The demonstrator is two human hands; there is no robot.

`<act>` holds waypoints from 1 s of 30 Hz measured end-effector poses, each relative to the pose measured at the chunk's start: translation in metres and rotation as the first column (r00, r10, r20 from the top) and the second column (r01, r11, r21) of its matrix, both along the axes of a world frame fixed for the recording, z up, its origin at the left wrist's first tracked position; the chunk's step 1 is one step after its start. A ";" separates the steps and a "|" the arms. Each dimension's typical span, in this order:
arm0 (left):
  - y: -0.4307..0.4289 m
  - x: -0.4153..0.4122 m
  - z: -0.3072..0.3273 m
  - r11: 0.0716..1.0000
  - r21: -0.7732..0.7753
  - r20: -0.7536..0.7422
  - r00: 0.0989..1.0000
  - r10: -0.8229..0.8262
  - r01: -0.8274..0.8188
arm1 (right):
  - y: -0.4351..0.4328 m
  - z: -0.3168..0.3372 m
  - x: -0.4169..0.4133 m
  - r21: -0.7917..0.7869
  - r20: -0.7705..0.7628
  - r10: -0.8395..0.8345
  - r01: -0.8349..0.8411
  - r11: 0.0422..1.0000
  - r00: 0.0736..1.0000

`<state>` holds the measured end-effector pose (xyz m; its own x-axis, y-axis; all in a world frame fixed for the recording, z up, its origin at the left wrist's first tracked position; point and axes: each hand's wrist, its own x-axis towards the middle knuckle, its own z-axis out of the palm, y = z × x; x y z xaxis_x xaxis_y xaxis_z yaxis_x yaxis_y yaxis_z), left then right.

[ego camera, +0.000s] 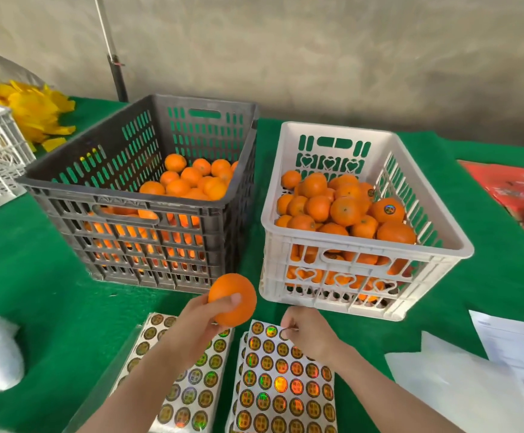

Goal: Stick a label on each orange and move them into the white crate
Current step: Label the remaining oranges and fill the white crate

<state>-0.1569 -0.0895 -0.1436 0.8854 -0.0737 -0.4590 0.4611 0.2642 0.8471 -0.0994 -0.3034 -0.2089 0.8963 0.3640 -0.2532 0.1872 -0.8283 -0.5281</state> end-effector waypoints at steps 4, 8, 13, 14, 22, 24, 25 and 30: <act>-0.005 0.003 -0.016 0.984 0.033 -0.001 0.984 -0.176 0.176 | -0.003 0.016 0.002 0.177 -0.008 0.030 -0.028 0.984 1.000; -0.021 0.012 -0.027 0.973 0.009 -0.041 0.973 -0.229 0.230 | -0.005 0.027 0.000 0.241 0.075 -0.010 -0.008 0.970 0.997; -0.033 0.020 -0.040 0.970 -0.235 -0.110 0.989 -0.094 0.066 | 0.004 0.022 -0.026 0.154 0.520 -0.085 0.004 0.988 0.850; -0.034 0.021 -0.042 0.956 -0.289 -0.111 0.990 -0.086 0.050 | 0.006 0.019 -0.031 0.159 0.519 -0.107 0.027 0.987 0.848; -0.034 0.021 -0.048 0.915 -0.403 -0.139 0.988 -0.059 -0.002 | 0.019 0.008 -0.045 0.192 0.432 -0.206 0.134 0.972 0.878; -0.032 0.019 -0.050 0.918 -0.397 -0.158 0.985 -0.071 0.003 | 0.020 0.008 -0.048 0.221 0.415 -0.208 0.124 0.967 0.886; -0.032 0.018 -0.051 0.923 -0.386 -0.167 0.983 -0.075 0.005 | 0.020 0.007 -0.050 0.238 0.402 -0.219 0.129 0.963 0.889; -0.029 0.012 -0.053 0.936 -0.351 -0.210 0.975 -0.075 -0.003 | 0.022 0.003 -0.059 0.346 0.346 -0.267 0.142 0.927 0.899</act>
